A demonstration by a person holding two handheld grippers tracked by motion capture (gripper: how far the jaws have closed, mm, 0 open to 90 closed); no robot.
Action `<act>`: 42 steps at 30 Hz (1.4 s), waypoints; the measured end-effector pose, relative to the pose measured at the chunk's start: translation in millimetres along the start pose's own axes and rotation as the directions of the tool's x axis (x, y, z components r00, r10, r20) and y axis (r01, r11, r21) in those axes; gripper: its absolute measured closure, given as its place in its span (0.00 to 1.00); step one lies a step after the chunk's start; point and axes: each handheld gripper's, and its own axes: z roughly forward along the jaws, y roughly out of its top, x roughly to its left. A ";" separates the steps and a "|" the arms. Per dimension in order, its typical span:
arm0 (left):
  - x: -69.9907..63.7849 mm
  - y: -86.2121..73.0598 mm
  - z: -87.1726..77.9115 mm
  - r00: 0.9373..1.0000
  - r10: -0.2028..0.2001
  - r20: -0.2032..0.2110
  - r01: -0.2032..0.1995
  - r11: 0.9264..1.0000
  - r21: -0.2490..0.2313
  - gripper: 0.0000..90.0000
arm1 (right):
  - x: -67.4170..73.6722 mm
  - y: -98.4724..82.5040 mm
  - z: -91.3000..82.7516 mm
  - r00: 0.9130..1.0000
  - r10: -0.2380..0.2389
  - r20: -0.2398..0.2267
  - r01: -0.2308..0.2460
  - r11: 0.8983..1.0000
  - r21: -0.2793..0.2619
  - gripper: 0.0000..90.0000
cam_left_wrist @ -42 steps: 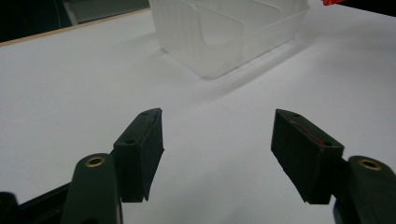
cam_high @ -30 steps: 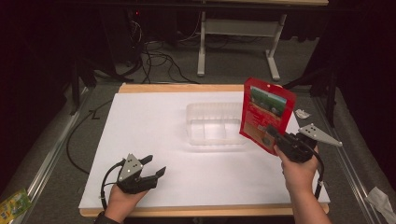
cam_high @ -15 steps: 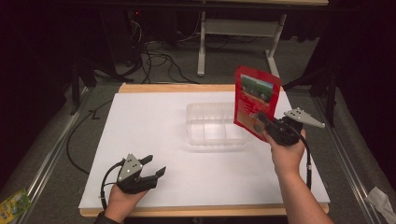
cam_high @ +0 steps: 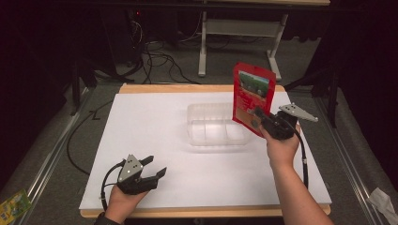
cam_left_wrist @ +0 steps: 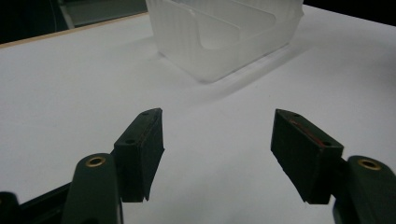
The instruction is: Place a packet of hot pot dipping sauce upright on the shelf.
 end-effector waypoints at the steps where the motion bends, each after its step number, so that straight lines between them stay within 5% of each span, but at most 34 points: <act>1: 0.0 0.0 0.0 1.000 0.000 0.000 0.000 1.000 0.000 0.39 | 0.0 0.0 0.0 1.000 0.000 0.000 0.000 1.000 0.000 0.99; 16: 0.6 0.2 0.1 1.000 0.002 0.004 -0.002 1.000 0.001 0.39 | 5.9 -2.4 24.6 1.000 0.012 0.017 -0.012 1.000 0.003 0.99; 31: 0.7 0.4 -1.1 1.000 -0.001 0.006 0.001 1.000 -0.002 0.39 | 47.9 -0.4 61.1 1.000 0.007 -0.015 -0.007 1.000 -0.013 0.99; 42: 1.3 0.5 -0.8 1.000 0.001 0.010 -0.001 1.000 -0.006 0.39 | 70.8 -16.8 94.3 1.000 0.011 0.026 -0.012 1.000 0.026 0.99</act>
